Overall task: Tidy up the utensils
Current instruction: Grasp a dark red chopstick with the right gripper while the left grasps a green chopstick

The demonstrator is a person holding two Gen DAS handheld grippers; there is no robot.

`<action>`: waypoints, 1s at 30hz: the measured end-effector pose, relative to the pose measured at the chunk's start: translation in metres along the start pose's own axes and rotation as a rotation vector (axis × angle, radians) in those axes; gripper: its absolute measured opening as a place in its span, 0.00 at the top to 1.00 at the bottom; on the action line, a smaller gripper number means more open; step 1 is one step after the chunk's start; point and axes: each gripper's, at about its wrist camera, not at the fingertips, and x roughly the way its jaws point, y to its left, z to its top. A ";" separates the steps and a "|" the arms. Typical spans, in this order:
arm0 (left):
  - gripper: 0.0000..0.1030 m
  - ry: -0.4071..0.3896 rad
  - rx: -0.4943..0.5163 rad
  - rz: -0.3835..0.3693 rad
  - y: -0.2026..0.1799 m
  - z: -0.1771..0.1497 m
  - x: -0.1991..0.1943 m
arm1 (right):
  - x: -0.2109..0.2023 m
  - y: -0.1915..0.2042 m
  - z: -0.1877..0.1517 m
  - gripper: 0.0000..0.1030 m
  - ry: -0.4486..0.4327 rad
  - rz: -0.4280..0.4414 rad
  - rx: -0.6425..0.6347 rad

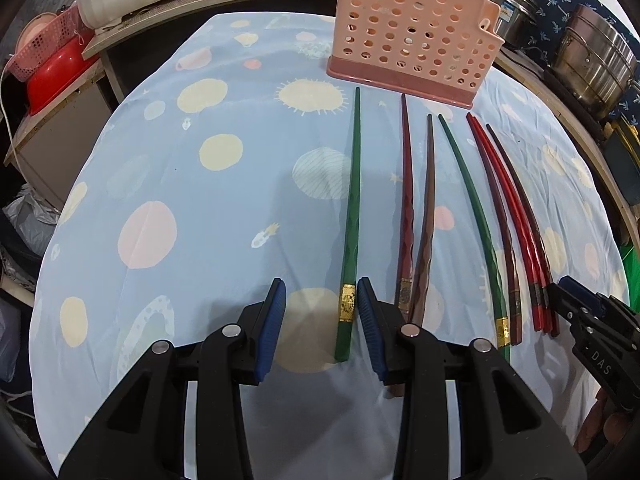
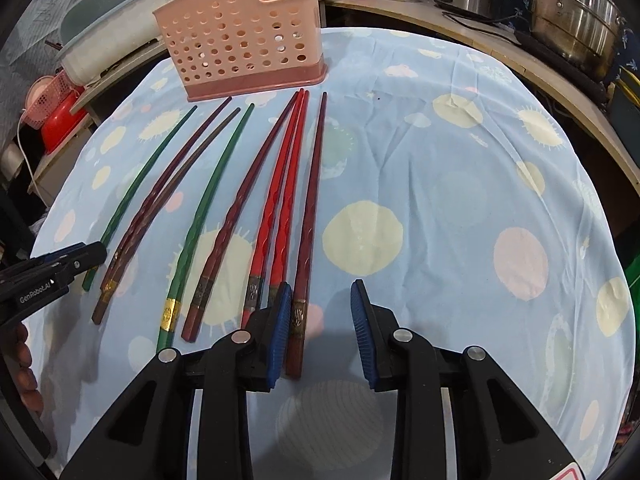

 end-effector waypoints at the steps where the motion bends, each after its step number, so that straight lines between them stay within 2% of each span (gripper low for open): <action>1: 0.66 -0.003 0.002 0.001 0.000 -0.002 0.000 | -0.001 0.001 -0.001 0.72 -0.001 -0.005 -0.008; 8: 0.67 -0.034 0.018 0.007 -0.001 -0.010 -0.004 | -0.005 0.003 -0.010 0.74 -0.010 -0.005 -0.027; 13: 0.69 -0.042 0.023 0.002 -0.002 -0.012 -0.005 | -0.007 0.003 -0.015 0.80 -0.017 -0.001 -0.028; 22: 0.90 -0.037 0.038 -0.028 -0.006 -0.014 -0.005 | -0.012 0.000 -0.022 0.89 -0.022 0.012 -0.026; 25: 0.92 -0.038 0.037 -0.035 -0.006 -0.014 -0.005 | -0.012 -0.001 -0.022 0.93 -0.023 0.019 -0.022; 30: 0.93 -0.035 0.024 -0.051 -0.005 -0.014 -0.007 | -0.013 -0.002 -0.023 0.93 -0.023 0.024 -0.015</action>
